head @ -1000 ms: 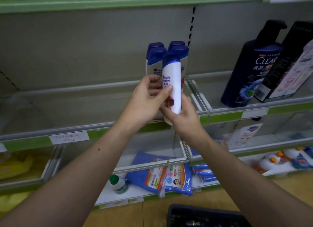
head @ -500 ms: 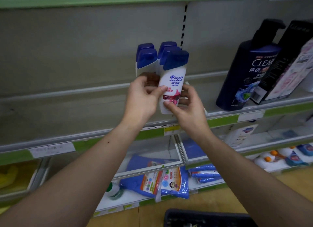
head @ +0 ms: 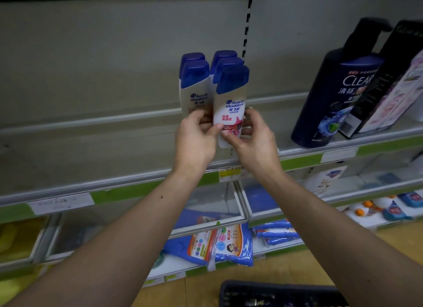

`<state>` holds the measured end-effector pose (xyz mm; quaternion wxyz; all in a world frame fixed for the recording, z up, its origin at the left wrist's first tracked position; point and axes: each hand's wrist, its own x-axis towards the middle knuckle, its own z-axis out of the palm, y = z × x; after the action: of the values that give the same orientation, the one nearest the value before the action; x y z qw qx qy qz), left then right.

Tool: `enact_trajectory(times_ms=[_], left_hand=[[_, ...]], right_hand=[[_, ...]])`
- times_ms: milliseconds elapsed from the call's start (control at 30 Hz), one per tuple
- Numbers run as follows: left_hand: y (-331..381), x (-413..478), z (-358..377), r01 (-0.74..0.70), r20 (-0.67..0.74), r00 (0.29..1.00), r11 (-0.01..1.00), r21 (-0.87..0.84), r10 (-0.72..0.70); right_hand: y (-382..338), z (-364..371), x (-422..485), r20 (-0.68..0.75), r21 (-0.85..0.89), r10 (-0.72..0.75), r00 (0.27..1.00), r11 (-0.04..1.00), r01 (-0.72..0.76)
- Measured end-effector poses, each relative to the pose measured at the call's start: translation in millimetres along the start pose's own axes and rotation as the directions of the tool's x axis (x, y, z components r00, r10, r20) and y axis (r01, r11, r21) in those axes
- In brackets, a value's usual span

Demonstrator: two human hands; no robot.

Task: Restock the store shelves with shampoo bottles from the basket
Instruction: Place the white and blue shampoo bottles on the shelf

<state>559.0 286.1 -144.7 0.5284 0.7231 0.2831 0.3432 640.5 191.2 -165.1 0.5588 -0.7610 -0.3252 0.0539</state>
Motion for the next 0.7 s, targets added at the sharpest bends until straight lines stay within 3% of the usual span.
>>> enact_trajectory(times_ms=[267,367,533,700], left_hand=[[-2.2,-7.3,-3.4,-0.008,-0.076,0.997,0.991,0.13,0.018],[-2.1,-18.0,-8.8,-0.019,-0.134,0.99,0.991,0.136,0.037],[-1.0,-58.9,-3.4,-0.085,0.033,0.996,0.996,-0.036,0.086],[-27.8,-124.3,26.9,0.042,0.181,0.984,0.985,-0.167,-0.011]], right_hand=[[0.7,-2.4,-4.3,0.0,-0.061,0.041,0.999,0.997,-0.041],[-3.2,-9.2,-14.6,-0.067,-0.038,0.055,0.996,0.998,-0.058],[-11.5,-31.7,-48.2,-0.186,0.177,-0.016,0.982,0.983,0.049],[24.6,-55.0,-105.7,-0.133,0.313,0.108,0.985,0.948,-0.061]])
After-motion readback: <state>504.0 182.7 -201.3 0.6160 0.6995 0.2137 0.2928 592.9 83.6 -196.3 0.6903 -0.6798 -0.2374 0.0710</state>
